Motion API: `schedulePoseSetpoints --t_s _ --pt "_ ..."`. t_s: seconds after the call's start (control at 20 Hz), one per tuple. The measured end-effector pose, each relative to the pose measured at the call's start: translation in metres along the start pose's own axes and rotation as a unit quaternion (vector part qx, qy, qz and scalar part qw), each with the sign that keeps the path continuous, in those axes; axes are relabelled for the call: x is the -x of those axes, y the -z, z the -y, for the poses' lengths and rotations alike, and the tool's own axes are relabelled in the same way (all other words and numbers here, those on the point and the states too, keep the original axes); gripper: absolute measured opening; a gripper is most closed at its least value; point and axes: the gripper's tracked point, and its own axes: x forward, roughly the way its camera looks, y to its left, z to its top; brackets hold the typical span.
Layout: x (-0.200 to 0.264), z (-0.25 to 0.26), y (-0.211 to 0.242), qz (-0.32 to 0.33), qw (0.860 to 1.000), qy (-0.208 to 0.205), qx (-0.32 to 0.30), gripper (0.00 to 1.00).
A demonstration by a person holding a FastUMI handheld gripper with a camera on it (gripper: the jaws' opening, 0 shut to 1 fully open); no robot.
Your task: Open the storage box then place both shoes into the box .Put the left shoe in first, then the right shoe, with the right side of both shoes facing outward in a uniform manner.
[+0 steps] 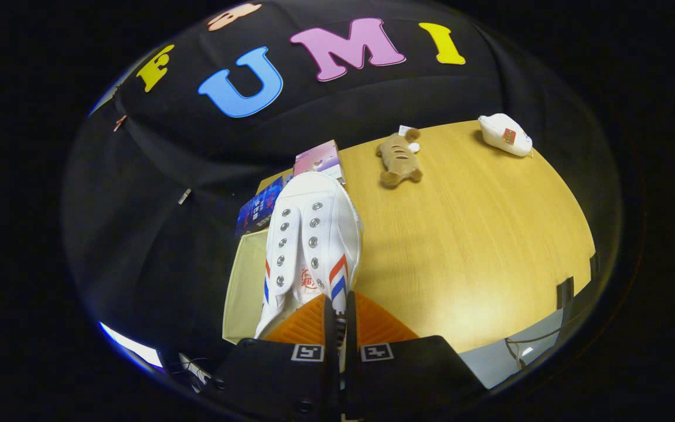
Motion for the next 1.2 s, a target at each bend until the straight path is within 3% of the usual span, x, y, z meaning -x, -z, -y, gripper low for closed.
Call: schedulePoseSetpoints --t_s 0.25,0.7,0.75,0.9,0.95,1.1,1.2 --pt "-0.028 -0.058 0.017 -0.019 1.000 -0.021 0.003 0.08" --pt "-0.085 -0.078 0.059 -0.078 0.997 0.016 0.019 0.10" --pt "-0.085 -0.087 0.063 -0.082 0.997 -0.001 0.016 0.17" --pt "-0.072 -0.106 0.042 -0.052 0.998 -0.040 0.005 0.68" --pt "-0.066 -0.104 0.035 -0.046 0.998 -0.043 0.010 0.80" --pt "-0.043 -0.092 0.007 -0.015 0.999 -0.048 0.021 0.95" --pt "-0.027 -0.076 -0.016 0.014 0.998 -0.047 0.026 0.97"
